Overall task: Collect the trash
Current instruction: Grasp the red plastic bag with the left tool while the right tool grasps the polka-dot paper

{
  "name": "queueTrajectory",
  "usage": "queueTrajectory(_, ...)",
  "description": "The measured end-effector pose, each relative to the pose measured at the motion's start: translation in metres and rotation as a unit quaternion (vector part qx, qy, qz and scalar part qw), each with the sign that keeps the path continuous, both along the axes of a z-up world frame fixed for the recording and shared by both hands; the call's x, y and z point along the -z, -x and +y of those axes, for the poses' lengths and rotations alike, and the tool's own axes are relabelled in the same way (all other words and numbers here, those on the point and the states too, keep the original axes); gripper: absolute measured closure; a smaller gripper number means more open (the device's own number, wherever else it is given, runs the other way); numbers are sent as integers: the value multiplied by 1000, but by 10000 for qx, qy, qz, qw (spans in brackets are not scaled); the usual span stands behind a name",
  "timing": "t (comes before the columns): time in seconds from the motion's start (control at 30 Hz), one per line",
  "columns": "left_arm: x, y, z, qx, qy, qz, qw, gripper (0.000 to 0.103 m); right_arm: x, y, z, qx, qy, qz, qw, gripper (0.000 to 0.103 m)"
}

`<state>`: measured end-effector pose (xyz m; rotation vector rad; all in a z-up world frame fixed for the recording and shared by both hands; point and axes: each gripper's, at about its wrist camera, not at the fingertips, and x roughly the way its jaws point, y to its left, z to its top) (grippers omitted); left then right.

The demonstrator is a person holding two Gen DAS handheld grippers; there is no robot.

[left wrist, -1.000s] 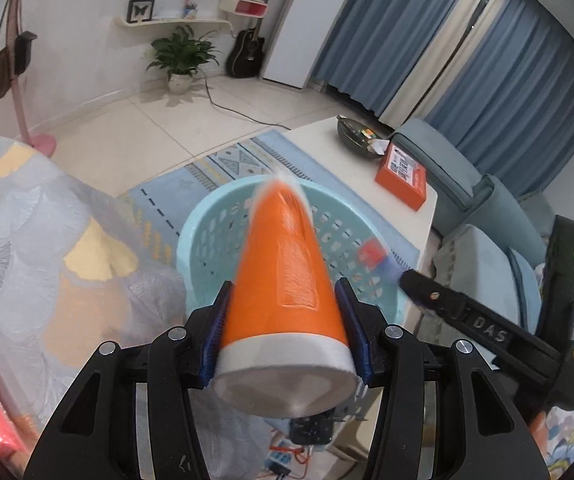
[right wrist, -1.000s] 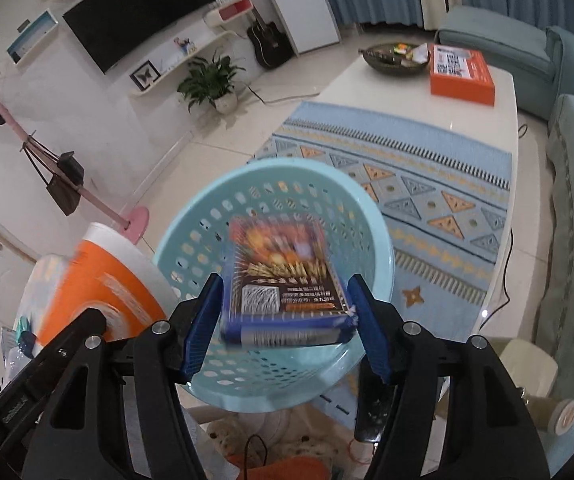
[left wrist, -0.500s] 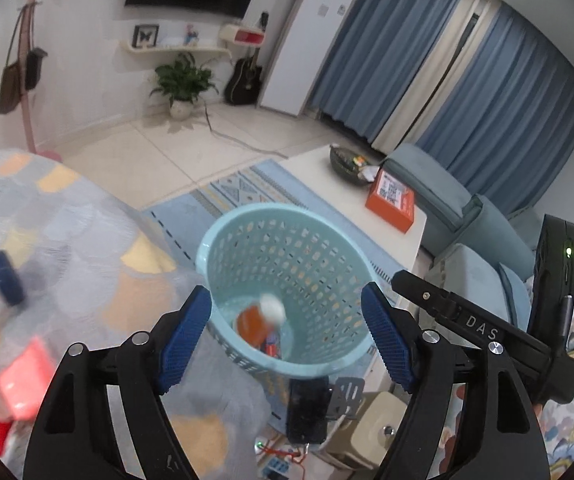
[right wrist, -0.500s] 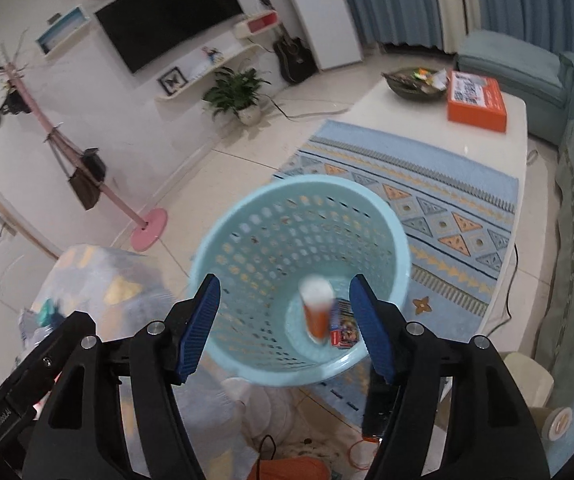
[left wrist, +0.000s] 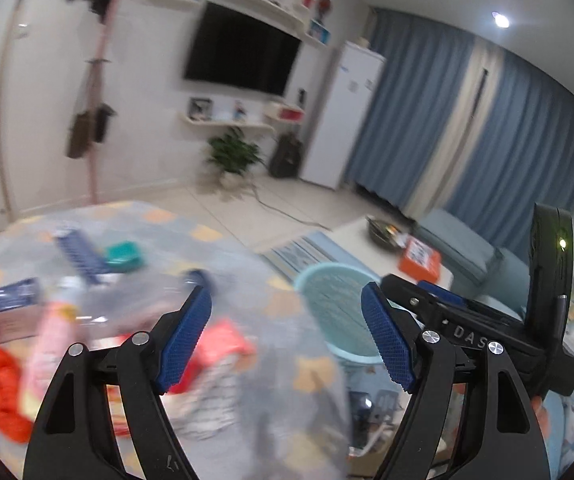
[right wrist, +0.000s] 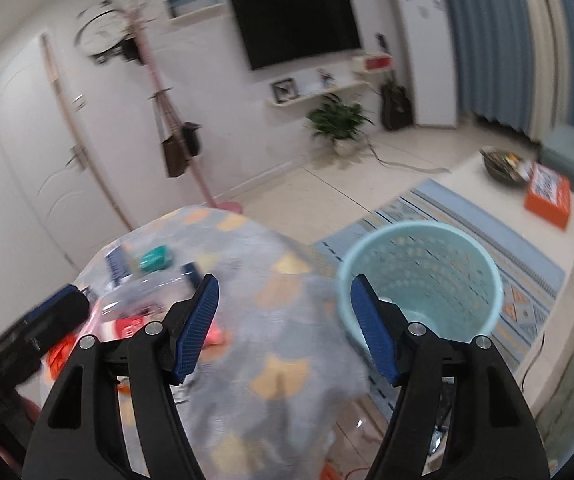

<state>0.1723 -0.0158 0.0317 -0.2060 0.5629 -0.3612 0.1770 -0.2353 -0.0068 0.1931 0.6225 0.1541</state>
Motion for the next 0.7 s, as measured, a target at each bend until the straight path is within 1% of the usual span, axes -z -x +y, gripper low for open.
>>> queueTrajectory(0.03,-2,5,14,-149,-36,-33,9999,27,-2,2,9,-76,55,-44,9999,38)
queueTrajectory(0.13,-6,16,49,-633,-300,-55,9975,27,-5,5,34,-288,155,-92,9994,37)
queueTrajectory(0.2,-4,20,73,-938,-443,2,9946,27,-4,6,50,-451,138,-58,9989,37)
queueTrajectory(0.27,1,21,92,-1135,-492,113,9923,27,-2,7,63,-566,135,-19,9983,37)
queueTrajectory(0.4,23,17,134,-1448,-479,576,9866,27,11,12,88,-768,146,150,9968,37)
queueTrajectory(0.5,44,10,151,-1510,-493,911,9831,28,29,14,106,-893,151,397,9951,37)
queueTrajectory(0.6,56,16,166,-1709,-558,968,9789,28,45,15,118,-912,135,624,9938,37)
queueTrajectory(0.7,63,30,187,-2147,-421,936,9713,28,57,12,124,-808,79,802,9935,37)
